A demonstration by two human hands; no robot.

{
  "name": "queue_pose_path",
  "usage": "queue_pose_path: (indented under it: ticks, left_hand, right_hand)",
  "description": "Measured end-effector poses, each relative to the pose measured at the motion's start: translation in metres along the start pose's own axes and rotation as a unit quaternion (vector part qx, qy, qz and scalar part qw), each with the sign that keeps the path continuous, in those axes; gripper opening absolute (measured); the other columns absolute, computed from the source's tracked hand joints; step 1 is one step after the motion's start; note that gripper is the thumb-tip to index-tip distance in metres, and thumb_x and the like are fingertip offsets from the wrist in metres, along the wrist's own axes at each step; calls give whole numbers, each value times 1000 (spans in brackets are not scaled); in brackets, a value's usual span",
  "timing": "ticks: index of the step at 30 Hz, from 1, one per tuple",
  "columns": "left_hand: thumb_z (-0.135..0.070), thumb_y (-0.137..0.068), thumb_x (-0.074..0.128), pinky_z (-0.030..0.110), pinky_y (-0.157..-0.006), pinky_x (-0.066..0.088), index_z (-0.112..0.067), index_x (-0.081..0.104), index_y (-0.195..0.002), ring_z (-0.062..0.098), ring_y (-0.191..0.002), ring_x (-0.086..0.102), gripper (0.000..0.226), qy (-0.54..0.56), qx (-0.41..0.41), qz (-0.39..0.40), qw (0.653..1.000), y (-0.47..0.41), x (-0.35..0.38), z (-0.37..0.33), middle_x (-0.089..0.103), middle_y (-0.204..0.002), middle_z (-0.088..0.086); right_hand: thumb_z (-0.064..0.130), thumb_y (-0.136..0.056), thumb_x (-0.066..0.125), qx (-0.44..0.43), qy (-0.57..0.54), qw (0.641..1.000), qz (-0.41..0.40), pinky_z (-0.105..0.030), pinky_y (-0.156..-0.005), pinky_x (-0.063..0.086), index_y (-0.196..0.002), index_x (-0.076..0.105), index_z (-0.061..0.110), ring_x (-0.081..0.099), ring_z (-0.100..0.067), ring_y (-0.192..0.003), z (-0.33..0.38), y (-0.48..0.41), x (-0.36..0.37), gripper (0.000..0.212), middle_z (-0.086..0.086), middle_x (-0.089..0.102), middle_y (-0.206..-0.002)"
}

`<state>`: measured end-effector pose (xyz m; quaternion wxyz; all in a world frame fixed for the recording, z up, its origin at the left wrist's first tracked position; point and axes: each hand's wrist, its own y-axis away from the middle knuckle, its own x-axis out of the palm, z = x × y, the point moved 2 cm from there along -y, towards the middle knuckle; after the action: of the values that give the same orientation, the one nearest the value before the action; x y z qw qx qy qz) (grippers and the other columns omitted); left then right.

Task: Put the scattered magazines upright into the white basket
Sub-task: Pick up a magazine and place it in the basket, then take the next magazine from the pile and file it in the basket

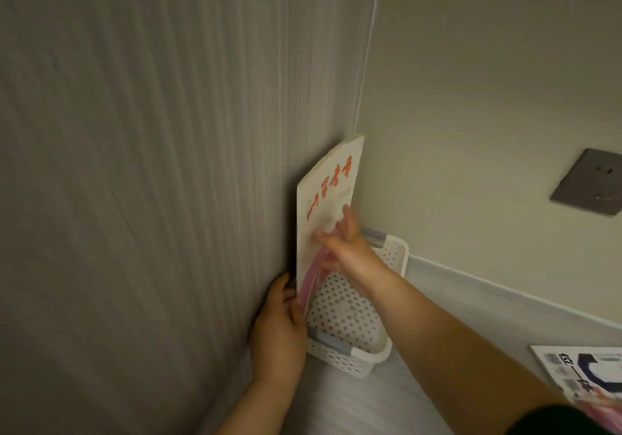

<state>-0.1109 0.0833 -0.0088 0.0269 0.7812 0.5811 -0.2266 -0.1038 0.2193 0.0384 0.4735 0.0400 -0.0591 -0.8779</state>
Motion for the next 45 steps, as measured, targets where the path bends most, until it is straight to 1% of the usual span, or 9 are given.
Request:
queue_pose_path:
  ticks: [5,8,13,20,25,32,36,40,45]
  left_hand:
    - [6,-74,58,18,-83,43,-14,49,-120,14,-101,57,51,-38,111,10,993,14,-7,-7,59,-111,-2]
    - [9,-64,66,35,-88,47,-11,52,-120,24,-112,57,61,-131,222,59,965,24,-2,-7,59,-124,10]
    - [-3,-83,46,23,-106,26,-21,18,-140,19,-133,30,65,-137,137,103,976,14,0,-3,22,-151,0]
    - [7,-75,57,25,-92,38,-3,60,-109,31,-108,57,36,-114,172,104,973,36,-13,-14,62,-116,17]
    - [9,-70,64,17,-72,36,-5,70,-83,24,-84,66,20,-101,190,122,969,79,-10,-33,73,-86,14]
    - [-11,-83,55,17,-70,37,-18,65,-98,19,-90,62,20,-86,150,222,960,164,40,-50,69,-94,1]
    - [-15,-84,52,17,-73,39,-23,53,-115,11,-87,58,33,-108,139,299,938,217,76,-52,60,-90,-8]
    - [-27,-85,50,23,-101,33,-22,38,-131,17,-123,44,47,-193,112,382,897,267,106,-49,48,-135,1]
    - [-43,-83,51,24,-101,30,-23,30,-132,19,-129,32,58,-326,109,396,851,302,121,-46,38,-140,-1]
  right_hand:
    - [23,-87,56,4,39,998,40,-46,-110,33,-143,4,32,27,-22,-137,-6,4,19,77,-3,20,-153]
    - [25,-87,56,-1,60,997,41,-42,-111,33,-143,11,31,31,-20,-135,-6,4,17,71,-2,26,-150]
    - [28,-87,56,12,95,994,52,-39,-109,35,-143,17,27,32,-19,-134,-6,10,13,68,-3,26,-150]
    - [9,-89,49,-24,166,986,-23,-2,-64,42,-130,41,13,52,-6,-95,3,60,-22,42,-3,54,-117]
    - [4,-88,49,-15,210,973,-91,-14,-76,40,-113,58,3,58,-24,-106,-9,115,-74,26,-18,62,-116]
    - [2,-87,47,16,270,941,-201,-25,-83,43,-105,63,1,59,-30,-105,-56,215,-185,24,-19,64,-113]
    - [11,-90,44,91,418,872,-239,-26,-95,39,-118,57,9,52,-25,-116,-109,287,-261,30,-11,57,-127]
    - [30,-90,44,193,483,812,-265,-34,-108,27,-133,39,19,33,-25,-132,-165,360,-311,44,-7,40,-142]
    - [58,-85,39,156,547,800,-189,-40,-115,-7,-142,15,33,-9,-21,-143,-216,403,-316,67,3,-3,-156]
